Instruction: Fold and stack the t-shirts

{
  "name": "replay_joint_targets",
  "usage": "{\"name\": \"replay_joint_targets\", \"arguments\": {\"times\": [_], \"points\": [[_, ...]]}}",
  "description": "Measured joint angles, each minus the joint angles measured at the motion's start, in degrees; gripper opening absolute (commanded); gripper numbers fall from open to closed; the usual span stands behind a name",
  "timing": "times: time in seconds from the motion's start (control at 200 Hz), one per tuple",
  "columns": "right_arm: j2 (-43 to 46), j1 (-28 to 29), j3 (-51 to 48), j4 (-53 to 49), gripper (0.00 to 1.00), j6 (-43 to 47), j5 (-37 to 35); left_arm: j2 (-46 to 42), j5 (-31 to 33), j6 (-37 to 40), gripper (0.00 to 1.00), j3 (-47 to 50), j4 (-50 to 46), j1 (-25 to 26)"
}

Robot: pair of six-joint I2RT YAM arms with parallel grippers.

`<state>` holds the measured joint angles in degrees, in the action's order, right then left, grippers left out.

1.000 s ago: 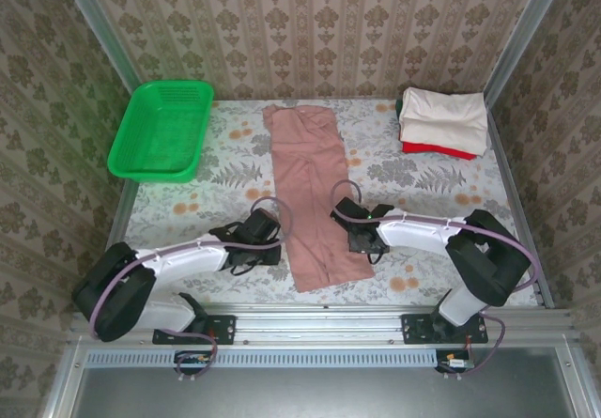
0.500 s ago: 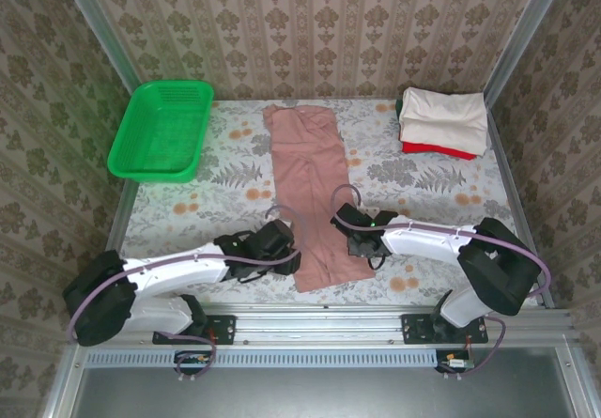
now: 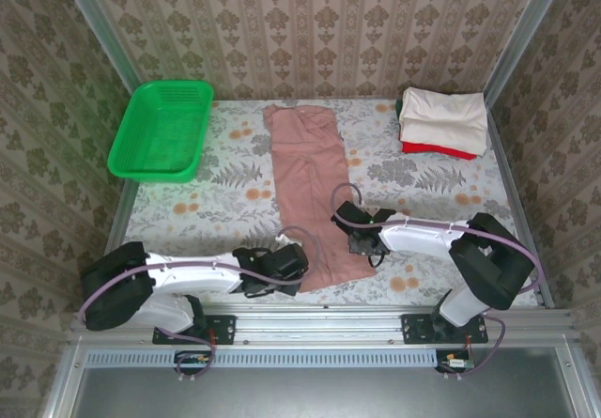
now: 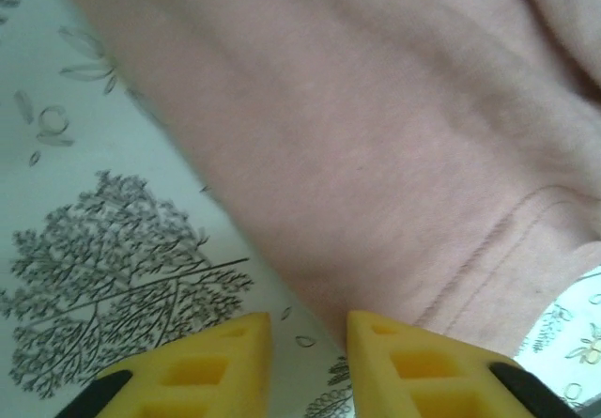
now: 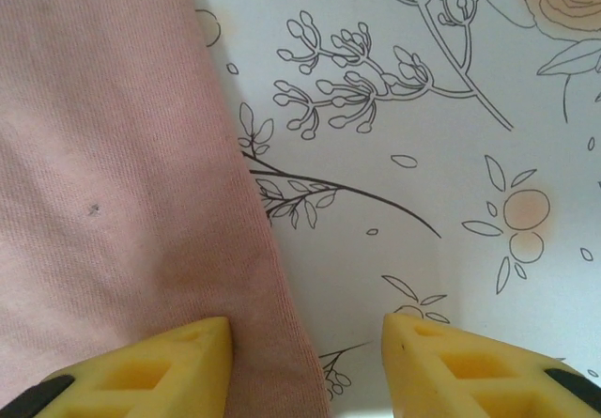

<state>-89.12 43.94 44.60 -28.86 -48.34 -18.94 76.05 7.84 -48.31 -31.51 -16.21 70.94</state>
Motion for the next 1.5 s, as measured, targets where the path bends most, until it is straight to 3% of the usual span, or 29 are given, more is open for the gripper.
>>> {"name": "replay_joint_targets", "arguments": {"times": [0.1,0.185,0.29,0.435,0.665,0.855,1.0,1.23,1.315,1.5], "points": [[0.0,-0.3,0.0,0.0,0.48,0.0,0.0,-2.1,0.8,-1.0,0.28,2.0,0.9,0.0],[0.0,-0.3,-0.1,0.2,0.48,0.0,0.0,-3.9,1.5,-1.8,0.52,3.1,0.5,0.0],[0.0,-0.3,-0.3,0.6,0.48,0.0,0.0,-5.8,2.6,-2.6,0.63,2.9,-0.1,0.1],[0.0,-0.3,-0.5,1.0,0.48,0.0,0.0,-4.3,3.4,-2.3,0.56,0.2,-0.7,0.3],[0.5,-0.5,-0.9,1.2,0.49,0.0,-0.2,7.9,4.5,-0.9,0.49,-7.9,-4.9,1.9],[1.2,-1.5,-1.7,1.6,0.49,0.0,-0.2,10.9,5.0,0.4,0.19,-10.6,-7.3,3.1],[1.9,-2.4,-2.5,2.0,0.47,0.0,-0.2,10.3,5.2,-0.1,0.13,-9.6,-6.6,3.3],[1.9,-2.5,-2.9,3.0,0.41,0.0,0.0,6.3,6.2,-2.1,0.11,-5.6,-4.8,3.2],[1.9,-2.6,-3.0,3.3,0.41,0.0,0.0,4.0,6.6,-3.1,0.17,-3.3,-4.1,3.1],[2.5,-2.6,-3.6,4.0,0.45,0.1,0.3,0.8,6.5,-5.2,0.21,-0.1,-2.3,2.6]]}}
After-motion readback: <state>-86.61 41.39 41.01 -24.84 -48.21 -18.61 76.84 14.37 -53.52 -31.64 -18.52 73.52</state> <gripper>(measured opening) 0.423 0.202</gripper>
